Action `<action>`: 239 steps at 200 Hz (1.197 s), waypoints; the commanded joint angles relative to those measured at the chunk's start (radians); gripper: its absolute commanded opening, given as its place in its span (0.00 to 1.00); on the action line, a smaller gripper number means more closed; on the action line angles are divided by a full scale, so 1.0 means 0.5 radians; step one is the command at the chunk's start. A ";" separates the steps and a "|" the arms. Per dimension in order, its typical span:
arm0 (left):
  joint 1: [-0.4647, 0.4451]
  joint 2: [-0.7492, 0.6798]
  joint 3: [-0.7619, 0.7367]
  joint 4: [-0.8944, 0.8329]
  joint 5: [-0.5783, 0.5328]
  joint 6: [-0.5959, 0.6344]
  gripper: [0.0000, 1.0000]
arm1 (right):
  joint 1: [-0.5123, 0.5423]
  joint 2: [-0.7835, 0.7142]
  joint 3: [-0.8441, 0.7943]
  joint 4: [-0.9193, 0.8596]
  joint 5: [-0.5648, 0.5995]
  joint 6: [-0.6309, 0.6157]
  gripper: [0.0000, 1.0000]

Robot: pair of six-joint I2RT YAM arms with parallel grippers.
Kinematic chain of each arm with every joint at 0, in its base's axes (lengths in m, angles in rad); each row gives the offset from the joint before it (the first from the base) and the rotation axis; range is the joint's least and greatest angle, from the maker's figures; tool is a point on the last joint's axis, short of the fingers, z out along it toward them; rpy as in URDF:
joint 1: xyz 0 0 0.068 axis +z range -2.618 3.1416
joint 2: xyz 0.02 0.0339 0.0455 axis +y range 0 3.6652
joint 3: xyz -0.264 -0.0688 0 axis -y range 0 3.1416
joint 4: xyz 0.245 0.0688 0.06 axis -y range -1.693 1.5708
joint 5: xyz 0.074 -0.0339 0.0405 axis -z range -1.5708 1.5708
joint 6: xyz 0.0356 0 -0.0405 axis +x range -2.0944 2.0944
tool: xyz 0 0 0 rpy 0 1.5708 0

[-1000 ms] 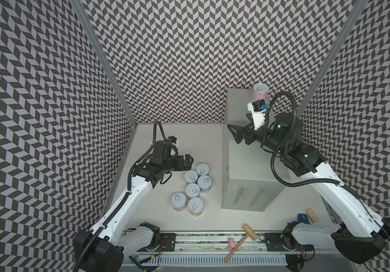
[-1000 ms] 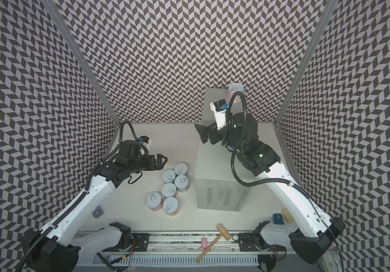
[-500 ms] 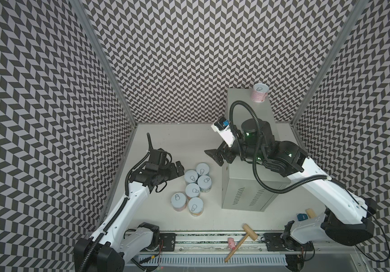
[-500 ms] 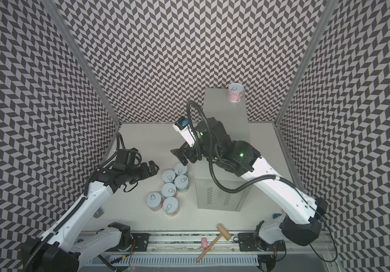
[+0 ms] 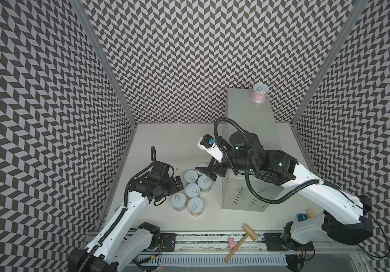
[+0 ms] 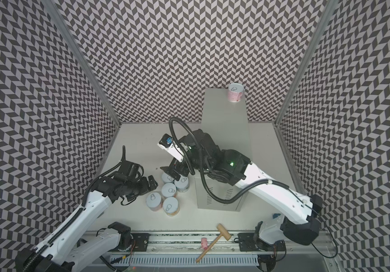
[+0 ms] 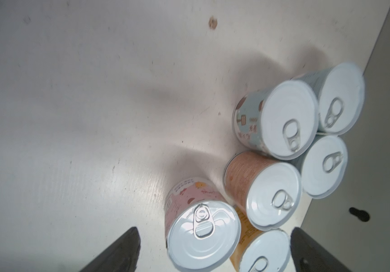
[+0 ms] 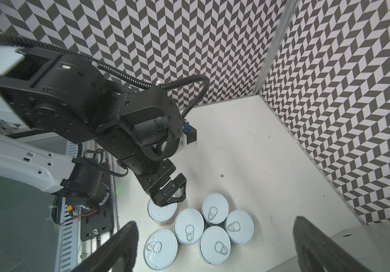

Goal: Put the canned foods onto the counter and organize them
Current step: 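Swing the right arm back over the cans while the left gripper lowers onto them, then close the left gripper on a pink-labelled can in the cluster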

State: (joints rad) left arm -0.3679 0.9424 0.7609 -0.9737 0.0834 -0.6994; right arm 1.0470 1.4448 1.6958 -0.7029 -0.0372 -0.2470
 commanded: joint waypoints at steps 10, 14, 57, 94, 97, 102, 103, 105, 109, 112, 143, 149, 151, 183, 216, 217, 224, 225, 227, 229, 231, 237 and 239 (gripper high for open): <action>-0.141 0.001 -0.033 -0.169 -0.138 0.011 1.00 | 0.012 0.015 -0.079 0.204 0.020 -0.042 0.99; -0.165 0.002 -0.042 -0.165 -0.142 0.019 0.99 | 0.012 0.012 -0.091 0.214 0.021 -0.043 0.99; -0.467 0.200 -0.074 -0.138 -0.203 -0.006 1.00 | 0.012 -0.018 -0.153 0.255 0.006 -0.052 0.99; -0.510 0.276 -0.071 -0.144 -0.305 -0.086 1.00 | 0.012 -0.088 -0.209 0.291 0.016 -0.043 0.99; -0.510 0.278 -0.071 -0.138 -0.307 -0.088 1.00 | 0.011 -0.091 -0.213 0.292 0.018 -0.044 0.99; -0.510 0.281 -0.065 -0.134 -0.308 -0.092 1.00 | 0.011 -0.100 -0.219 0.292 0.019 -0.043 0.99; -0.510 0.283 -0.066 -0.134 -0.308 -0.092 1.00 | 0.011 -0.100 -0.219 0.292 0.019 -0.043 0.99; -0.507 0.286 -0.065 -0.133 -0.311 -0.092 1.00 | 0.011 -0.102 -0.222 0.292 0.021 -0.045 0.99; -0.507 0.292 -0.065 -0.131 -0.313 -0.097 1.00 | 0.011 -0.107 -0.225 0.292 0.024 -0.046 0.99; -0.509 0.297 -0.063 -0.135 -0.317 -0.100 1.00 | 0.011 -0.110 -0.228 0.292 0.027 -0.046 0.99; -0.501 0.362 -0.063 -0.107 -0.300 -0.092 1.00 | 0.011 -0.127 -0.246 0.304 0.053 -0.047 0.99; -0.498 0.372 -0.060 -0.103 -0.300 -0.094 1.00 | 0.011 -0.126 -0.247 0.308 0.047 -0.047 0.99; -0.497 0.374 -0.061 -0.104 -0.300 -0.095 1.00 | 0.012 -0.128 -0.246 0.307 0.043 -0.046 0.99; -0.468 0.396 -0.053 -0.098 -0.318 -0.128 1.00 | 0.012 -0.110 -0.234 0.297 0.035 -0.053 0.99; -0.465 0.406 -0.056 -0.049 -0.304 -0.149 0.97 | 0.013 -0.107 -0.232 0.296 0.034 -0.052 0.99; -0.466 0.407 -0.057 -0.048 -0.303 -0.150 0.97 | 0.012 -0.105 -0.233 0.296 0.034 -0.052 0.99; -0.467 0.413 -0.058 -0.035 -0.297 -0.155 0.95 | 0.011 -0.109 -0.234 0.295 0.034 -0.052 0.99; -0.467 0.411 -0.057 -0.033 -0.296 -0.156 0.95 | 0.011 -0.110 -0.234 0.295 0.036 -0.051 0.99; -0.467 0.414 -0.056 -0.032 -0.295 -0.158 0.95 | 0.012 -0.110 -0.235 0.296 0.036 -0.049 0.99; -0.467 0.417 -0.056 -0.028 -0.293 -0.159 0.95 | 0.011 -0.110 -0.235 0.295 0.035 -0.049 0.99; -0.466 0.420 -0.058 -0.028 -0.293 -0.162 0.94 | 0.012 -0.109 -0.235 0.295 0.035 -0.049 0.99; -0.467 0.419 -0.059 -0.017 -0.289 -0.165 0.92 | 0.011 -0.113 -0.233 0.295 0.038 -0.049 0.99; -0.467 0.419 -0.059 -0.012 -0.287 -0.166 0.92 | 0.012 -0.112 -0.231 0.297 0.036 -0.049 0.99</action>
State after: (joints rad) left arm -0.6075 1.1450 0.7284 -1.0069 -0.0448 -0.7544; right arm 1.0470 1.4052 1.5772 -0.5980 -0.0227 -0.2623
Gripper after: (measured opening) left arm 0.946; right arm 0.993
